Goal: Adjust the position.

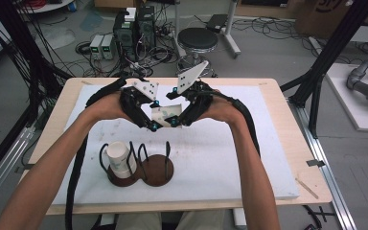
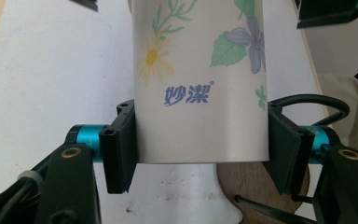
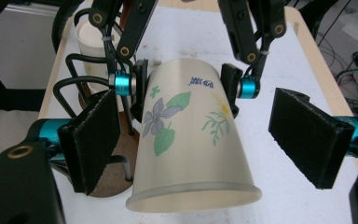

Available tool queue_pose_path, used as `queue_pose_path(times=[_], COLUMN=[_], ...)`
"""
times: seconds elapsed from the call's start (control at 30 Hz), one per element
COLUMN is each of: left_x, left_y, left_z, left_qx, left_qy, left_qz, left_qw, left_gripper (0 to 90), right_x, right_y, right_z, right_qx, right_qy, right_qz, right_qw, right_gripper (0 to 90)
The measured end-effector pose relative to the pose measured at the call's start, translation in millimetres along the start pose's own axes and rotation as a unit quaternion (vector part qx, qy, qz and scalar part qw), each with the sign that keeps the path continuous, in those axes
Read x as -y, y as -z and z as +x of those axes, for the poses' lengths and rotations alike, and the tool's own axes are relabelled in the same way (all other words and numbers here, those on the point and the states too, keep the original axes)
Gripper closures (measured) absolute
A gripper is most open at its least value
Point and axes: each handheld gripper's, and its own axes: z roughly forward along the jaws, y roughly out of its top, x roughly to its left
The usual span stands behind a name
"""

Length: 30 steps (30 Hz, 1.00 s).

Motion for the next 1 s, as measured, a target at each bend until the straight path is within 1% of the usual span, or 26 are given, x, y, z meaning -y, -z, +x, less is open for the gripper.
queue_pose_path(times=[0.03,0.07,0.1,0.13,0.33,0.4,0.47,0.5,0.53,0.57,0.67,0.73,0.77,0.87,0.9,0.93,0.97,1.0], left_x=[-0.1,-0.6,-0.6,-0.5,-0.7,-1.1,-1.5,-1.7,-1.7,0.1,4.8,6.5,10.0,13.1,13.8,13.8,14.9,14.9], left_y=[0.0,0.9,0.9,0.4,0.9,-0.3,0.1,0.4,0.4,0.4,-0.6,-0.3,0.8,2.9,3.8,3.8,5.0,5.0], left_z=[0.0,0.6,0.5,0.1,0.5,-1.3,-1.4,-1.9,-1.9,-1.5,-2.0,-1.9,-1.6,-1.2,-1.4,-1.4,-1.6,-1.6], left_qx=[-0.001,0.001,0.0,0.0,0.0,-0.002,0.0,0.0,0.0,0.001,0.0,0.0,-0.001,-0.002,-0.002,-0.002,-0.001,-0.001], left_qy=[0.0,-0.003,-0.003,0.0,-0.004,0.002,-0.001,0.001,0.001,0.005,0.009,0.011,0.016,0.018,0.019,0.019,0.021,0.021], left_qz=[0.001,0.006,0.006,0.004,0.007,-0.001,0.001,-0.008,-0.008,-0.016,-0.022,-0.027,-0.035,-0.039,-0.044,-0.044,-0.051,-0.051], left_qw=[1.0,1.0,1.0,1.0,1.0,1.0,1.0,1.0,1.0,0.9999,0.9997,0.9996,0.9993,0.9991,0.9988,0.9988,0.9985,0.9985], left_gripper=[35.8,35.8,35.8,35.8,35.8,35.8,35.8,35.9,35.8,35.8,35.8,35.8,35.8,35.8,35.8,35.8,35.8,35.9], right_x=[-0.2,-0.3,-0.3,-0.3,-0.2,0.0,0.6,0.8,0.7,0.9,2.0,2.4,2.9,5.1,6.4,8.2,10.7,10.7], right_y=[2.1,2.9,3.5,4.0,5.7,7.3,8.7,9.4,10.1,10.9,14.4,17.0,18.2,21.6,22.8,23.9,24.9,24.9], right_z=[-0.5,-0.1,-0.4,-0.5,-0.4,-0.6,-0.7,-0.5,-0.1,0.1,-0.2,0.0,0.0,-0.7,-1.0,-1.4,-1.6,-1.6], right_qx=[0.002,0.001,0.003,0.002,0.005,0.007,0.006,0.005,0.006,0.008,0.011,0.009,0.01,0.014,0.015,0.016,0.017,0.017], right_qy=[0.002,0.0,0.002,0.001,-0.001,-0.002,-0.004,-0.004,-0.003,-0.002,-0.005,-0.005,-0.006,-0.01,-0.011,-0.011,-0.014,-0.014], right_qz=[-0.007,-0.009,-0.011,-0.011,-0.015,-0.015,-0.016,-0.018,-0.018,-0.019,-0.021,-0.026,-0.027,-0.028,-0.032,-0.037,-0.042,-0.042], right_qw=[1.0,1.0,0.9999,0.9999,0.9999,0.9999,0.9999,0.9998,0.9998,0.9998,0.9997,0.9996,0.9996,0.9995,0.9993,0.9991,0.9989,0.9989], right_gripper=[17.2,17.2,17.2,17.2,17.2,17.2,17.2,17.2,17.2,17.2,17.2,17.2,17.2,17.2,17.2,17.2,17.2,17.2])
